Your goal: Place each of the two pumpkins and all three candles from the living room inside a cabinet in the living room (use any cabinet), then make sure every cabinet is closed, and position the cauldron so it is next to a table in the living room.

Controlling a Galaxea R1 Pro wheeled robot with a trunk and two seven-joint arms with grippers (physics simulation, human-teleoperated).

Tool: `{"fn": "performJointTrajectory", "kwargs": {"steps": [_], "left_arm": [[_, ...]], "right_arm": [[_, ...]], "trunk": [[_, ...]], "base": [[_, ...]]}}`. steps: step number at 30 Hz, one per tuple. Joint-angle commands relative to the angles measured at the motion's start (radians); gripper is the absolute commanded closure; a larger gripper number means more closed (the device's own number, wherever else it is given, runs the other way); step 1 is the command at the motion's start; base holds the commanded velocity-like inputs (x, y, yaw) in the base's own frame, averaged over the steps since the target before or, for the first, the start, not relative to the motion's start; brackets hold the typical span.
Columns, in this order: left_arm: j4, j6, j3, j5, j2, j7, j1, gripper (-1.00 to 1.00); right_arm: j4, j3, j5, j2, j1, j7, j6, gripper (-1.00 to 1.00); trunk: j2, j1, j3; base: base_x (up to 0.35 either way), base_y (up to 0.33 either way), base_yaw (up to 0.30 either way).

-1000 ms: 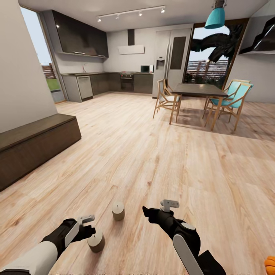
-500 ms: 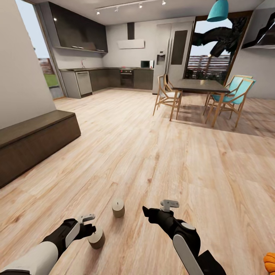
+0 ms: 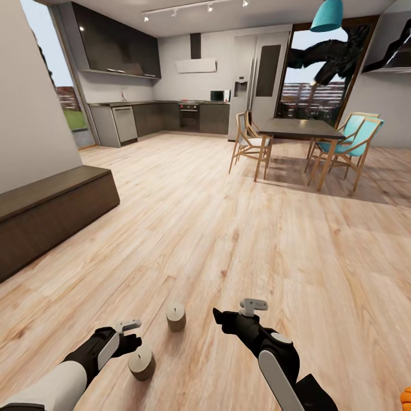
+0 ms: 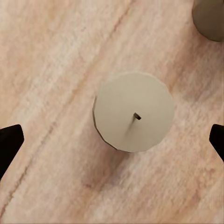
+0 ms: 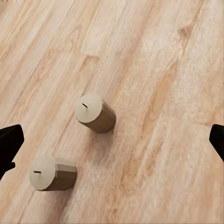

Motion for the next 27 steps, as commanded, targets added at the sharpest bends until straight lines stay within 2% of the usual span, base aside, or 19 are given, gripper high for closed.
{"fn": "performJointTrajectory", "kwargs": {"steps": [1,27], "left_arm": [[-0.002,0.005,-0.008,0.010,0.001,0.007,0.000,-1.00],[-0.003,0.002,-0.010,0.010,0.001,0.010,0.000,-1.00]], "right_arm": [[-0.001,0.001,-0.010,0.000,-0.001,-0.010,0.002,-1.00],[-0.001,0.000,-0.010,0.000,-0.001,-0.010,0.002,-1.00]], "trunk": [[0.000,0.000,-0.001],[0.000,0.000,-0.001]], "base": [[0.090,0.000,0.000],[0.098,-0.007,0.000]]}}
